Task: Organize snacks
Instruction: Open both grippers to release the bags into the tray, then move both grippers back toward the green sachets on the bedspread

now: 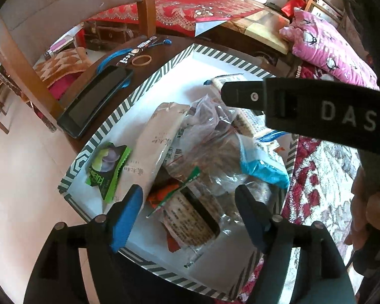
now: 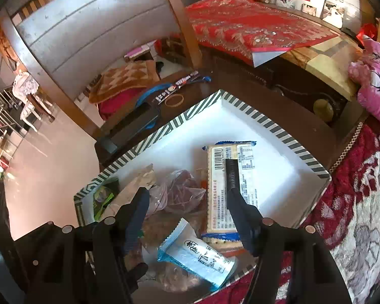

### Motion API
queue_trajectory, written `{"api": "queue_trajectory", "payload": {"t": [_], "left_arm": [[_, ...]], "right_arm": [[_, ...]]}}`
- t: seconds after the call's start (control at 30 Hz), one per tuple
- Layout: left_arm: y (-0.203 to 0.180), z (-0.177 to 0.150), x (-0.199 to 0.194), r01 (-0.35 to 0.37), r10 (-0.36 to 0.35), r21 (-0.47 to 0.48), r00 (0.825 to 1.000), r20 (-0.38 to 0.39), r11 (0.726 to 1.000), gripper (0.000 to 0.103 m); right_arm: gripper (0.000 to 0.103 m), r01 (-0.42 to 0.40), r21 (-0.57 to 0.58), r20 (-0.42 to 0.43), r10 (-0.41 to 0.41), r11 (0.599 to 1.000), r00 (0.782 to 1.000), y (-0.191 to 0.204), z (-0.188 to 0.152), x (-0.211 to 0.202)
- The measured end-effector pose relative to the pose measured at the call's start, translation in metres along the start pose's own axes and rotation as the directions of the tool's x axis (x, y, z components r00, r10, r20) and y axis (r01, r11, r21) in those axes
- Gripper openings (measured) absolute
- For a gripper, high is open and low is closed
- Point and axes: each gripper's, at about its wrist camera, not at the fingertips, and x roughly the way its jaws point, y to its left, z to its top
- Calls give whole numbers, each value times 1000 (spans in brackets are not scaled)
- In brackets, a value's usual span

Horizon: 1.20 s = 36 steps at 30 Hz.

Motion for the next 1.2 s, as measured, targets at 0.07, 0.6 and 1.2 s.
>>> {"api": "queue_trajectory", "payload": {"t": [0.07,0.6,1.2], "left_arm": [[-3,-1,-5,-9,9,9,1000,14,1000,77],[-31,-2,-25,-13,9,58,998,59,998,81],[-117,-7,-21,60,-68,187,997,40,981,82]], "right_arm": [[71,2,5,10,-2,1000,1000,0,-2,-6],[79,42,132,86,-53,990,995,-45,-41,-62],[83,117,297,84,-148,948,985,-117,-122,-111]]}}
